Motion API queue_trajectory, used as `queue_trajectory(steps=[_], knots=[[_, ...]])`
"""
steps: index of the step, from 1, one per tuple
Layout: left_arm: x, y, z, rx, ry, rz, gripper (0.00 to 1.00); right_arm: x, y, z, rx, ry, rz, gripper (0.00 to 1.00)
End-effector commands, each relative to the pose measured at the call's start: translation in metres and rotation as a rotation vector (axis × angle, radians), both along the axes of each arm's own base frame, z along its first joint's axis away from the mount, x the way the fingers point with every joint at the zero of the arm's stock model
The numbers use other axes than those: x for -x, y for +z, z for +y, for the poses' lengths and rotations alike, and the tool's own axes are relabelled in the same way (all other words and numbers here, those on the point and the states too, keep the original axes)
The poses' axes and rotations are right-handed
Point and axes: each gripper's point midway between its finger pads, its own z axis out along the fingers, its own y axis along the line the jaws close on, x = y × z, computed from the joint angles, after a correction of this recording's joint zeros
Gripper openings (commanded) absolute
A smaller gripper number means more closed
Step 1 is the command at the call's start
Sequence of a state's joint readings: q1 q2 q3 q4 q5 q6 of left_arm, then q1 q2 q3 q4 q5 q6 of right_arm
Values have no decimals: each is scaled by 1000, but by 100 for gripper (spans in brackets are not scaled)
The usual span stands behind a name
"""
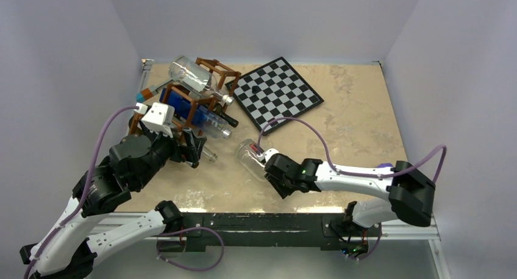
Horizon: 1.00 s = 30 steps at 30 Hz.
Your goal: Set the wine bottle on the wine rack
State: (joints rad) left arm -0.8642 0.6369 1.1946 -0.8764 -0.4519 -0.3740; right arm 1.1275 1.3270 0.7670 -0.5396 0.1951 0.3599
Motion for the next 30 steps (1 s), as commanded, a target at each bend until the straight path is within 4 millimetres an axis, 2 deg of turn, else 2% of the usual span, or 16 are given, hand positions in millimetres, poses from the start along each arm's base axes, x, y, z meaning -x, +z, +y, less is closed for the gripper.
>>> queue_trajectory(steps=[1,7,9,11,18,19,21,24,30], knots=[[-3,5,-5,15,-12,-22,99,-13,12,38,-99,-18,-16,0],[-2,4,-5,25,-12,-15,99,-15,4,40,-118,-49,-19,0],[-2,4,-6,26,-12,-13,99,-16,1,40,-119,-61,-24,13],[-3,5,-7,31,-15,-14,99,-17,-3,41,-121,-66,-22,21],[-6,9,-11,26,-19,-20,99,-16,-12,43,-117,-76,-10,32],[-6,9,-12,26,-21,-20,99,-15,-14,42,-113,-75,-5,36],[-6,10,-12,26,-22,-21,99,-15,-16,41,-112,-83,-2,50],[-6,9,-12,25,-23,-19,99,-16,-17,42,-128,-87,-9,62],[-6,9,-13,28,-23,-18,99,-22,-13,49,-140,-77,-33,71]])
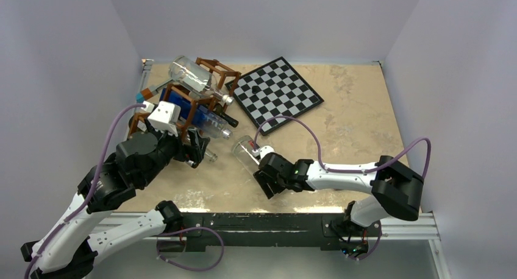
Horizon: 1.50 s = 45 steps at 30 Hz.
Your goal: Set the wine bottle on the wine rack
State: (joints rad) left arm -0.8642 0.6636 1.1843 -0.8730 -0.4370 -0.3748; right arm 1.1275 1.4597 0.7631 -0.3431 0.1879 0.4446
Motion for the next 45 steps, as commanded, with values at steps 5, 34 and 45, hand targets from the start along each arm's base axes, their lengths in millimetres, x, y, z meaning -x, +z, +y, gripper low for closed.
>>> queue_trajectory(steps=[5,34,45], knots=[[-3,15,-7,45,-19,-36,99,-22,0,22,-20,-62,-53,66],[1,12,-3,40,-16,-31,99,-55,-15,15,138,-243,-126,0],[2,16,0,47,-12,-40,99,-75,70,21,43,-258,-258,0]])
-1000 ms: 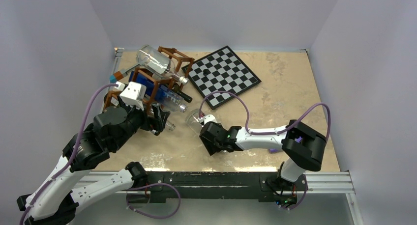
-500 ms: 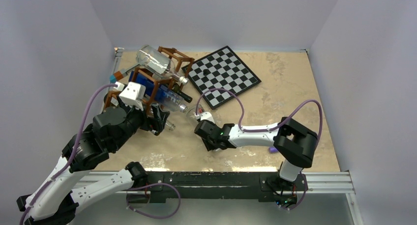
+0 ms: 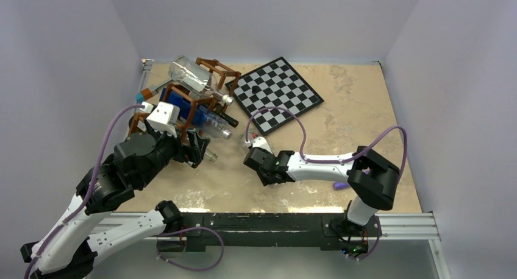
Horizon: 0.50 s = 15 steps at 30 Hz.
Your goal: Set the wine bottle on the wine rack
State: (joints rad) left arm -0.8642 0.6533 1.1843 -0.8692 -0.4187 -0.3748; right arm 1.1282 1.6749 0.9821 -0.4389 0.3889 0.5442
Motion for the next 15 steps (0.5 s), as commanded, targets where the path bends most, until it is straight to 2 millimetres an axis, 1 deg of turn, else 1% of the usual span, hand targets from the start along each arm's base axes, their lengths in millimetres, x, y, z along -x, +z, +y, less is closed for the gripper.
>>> queue_trajectory(steps=[1,8,15], knots=[[-1,14,1,33,5,-37,99,-33,80,2,-60,-72,-183,0],[0,15,6,31,14,-45,99,-44,135,8,-112,-62,-258,0],[2,23,10,38,20,-65,99,-50,180,3,-153,-75,-328,0]])
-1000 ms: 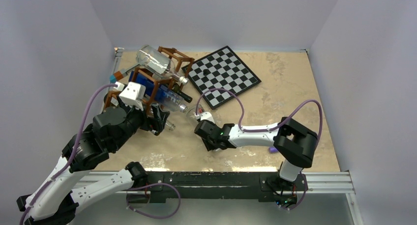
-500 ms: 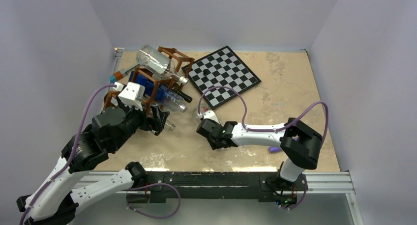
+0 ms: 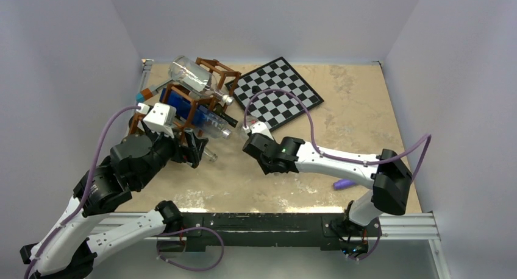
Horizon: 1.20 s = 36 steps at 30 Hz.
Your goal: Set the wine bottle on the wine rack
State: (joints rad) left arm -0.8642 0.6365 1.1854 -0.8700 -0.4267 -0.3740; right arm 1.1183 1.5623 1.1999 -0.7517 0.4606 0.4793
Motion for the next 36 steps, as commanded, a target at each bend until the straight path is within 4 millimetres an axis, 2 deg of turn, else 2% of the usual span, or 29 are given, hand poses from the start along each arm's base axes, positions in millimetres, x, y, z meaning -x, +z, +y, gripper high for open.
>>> queue_trajectory(steps=[1,8,12,16,21,26,28,31,36], knots=[[0,21,7,29,14,-55,99,-37,101,14,-212,-78,-264,0],[5,35,19,45,33,-91,99,-41,163,-1,-306,-112,-370,0],[7,44,27,54,50,-125,99,-47,203,1,-397,-117,-453,0],[10,55,33,68,57,-147,99,-53,241,24,-476,-45,-501,0],[15,76,45,88,72,-204,99,-59,283,77,-552,132,-536,0],[18,89,79,65,185,-262,99,-64,301,134,-580,310,-534,0],[21,93,91,72,218,-278,99,-64,302,157,-586,380,-507,0],[24,95,104,82,263,-293,99,-67,293,188,-573,438,-437,0],[24,87,109,62,292,-285,99,-68,278,219,-607,465,-370,0]])
